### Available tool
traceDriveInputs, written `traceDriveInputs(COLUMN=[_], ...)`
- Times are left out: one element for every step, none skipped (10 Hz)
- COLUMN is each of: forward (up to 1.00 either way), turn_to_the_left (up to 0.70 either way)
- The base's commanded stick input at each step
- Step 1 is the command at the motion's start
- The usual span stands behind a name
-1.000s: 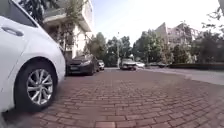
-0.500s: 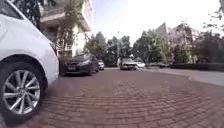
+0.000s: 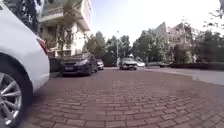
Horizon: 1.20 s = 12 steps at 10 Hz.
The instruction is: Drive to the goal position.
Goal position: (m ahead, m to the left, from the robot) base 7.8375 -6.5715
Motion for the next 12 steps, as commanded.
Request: traceDriveInputs(forward=[0.70,0.70,0.70,0.70,0.70,0.70,0.70,0.70,0.70,0.70,0.70,0.70], turn_to_the_left=[0.00,0.00,0.00,0.00,0.00,0.00,0.00,0.00,0.06,0.14,0.14,0.14])
